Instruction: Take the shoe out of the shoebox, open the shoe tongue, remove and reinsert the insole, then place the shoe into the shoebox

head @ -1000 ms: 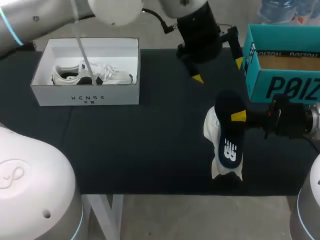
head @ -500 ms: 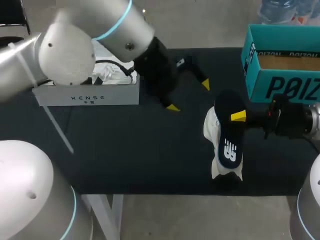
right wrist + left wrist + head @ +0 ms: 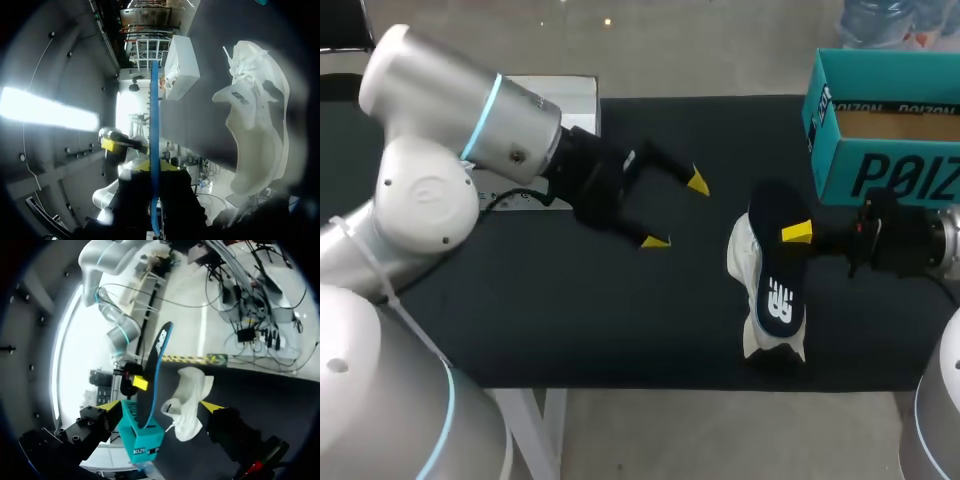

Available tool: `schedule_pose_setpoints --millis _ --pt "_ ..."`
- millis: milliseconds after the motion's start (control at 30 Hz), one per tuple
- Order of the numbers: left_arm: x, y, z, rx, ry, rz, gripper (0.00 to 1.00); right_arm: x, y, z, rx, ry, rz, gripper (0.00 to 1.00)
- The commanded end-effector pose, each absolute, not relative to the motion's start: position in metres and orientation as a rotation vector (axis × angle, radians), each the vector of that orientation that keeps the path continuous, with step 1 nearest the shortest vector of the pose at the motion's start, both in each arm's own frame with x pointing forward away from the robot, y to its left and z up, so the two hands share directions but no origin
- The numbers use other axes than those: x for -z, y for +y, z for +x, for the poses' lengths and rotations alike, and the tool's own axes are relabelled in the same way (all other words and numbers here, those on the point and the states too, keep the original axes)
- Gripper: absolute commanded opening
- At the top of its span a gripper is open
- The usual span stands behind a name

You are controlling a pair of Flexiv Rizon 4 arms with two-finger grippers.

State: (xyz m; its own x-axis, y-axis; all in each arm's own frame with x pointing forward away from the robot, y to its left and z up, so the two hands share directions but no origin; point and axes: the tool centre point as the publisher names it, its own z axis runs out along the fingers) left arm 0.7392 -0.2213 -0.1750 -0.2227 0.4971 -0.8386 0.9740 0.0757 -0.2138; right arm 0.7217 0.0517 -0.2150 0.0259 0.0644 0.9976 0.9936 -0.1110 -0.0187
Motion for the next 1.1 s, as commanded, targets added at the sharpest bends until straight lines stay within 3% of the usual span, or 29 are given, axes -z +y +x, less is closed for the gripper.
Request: schedule_pose_setpoints --millis 33,1100 --pt "0.183 -0.231 0.737 1.204 1.575 1.217 1.00 0.215 0.052 0.721 1.242 -1.186 -1.352 0.00" --pt "0.226 -0.310 0.719 1.305 1.360 1.268 1.00 0.215 0.052 0.721 1.242 -1.186 -1.352 0.00"
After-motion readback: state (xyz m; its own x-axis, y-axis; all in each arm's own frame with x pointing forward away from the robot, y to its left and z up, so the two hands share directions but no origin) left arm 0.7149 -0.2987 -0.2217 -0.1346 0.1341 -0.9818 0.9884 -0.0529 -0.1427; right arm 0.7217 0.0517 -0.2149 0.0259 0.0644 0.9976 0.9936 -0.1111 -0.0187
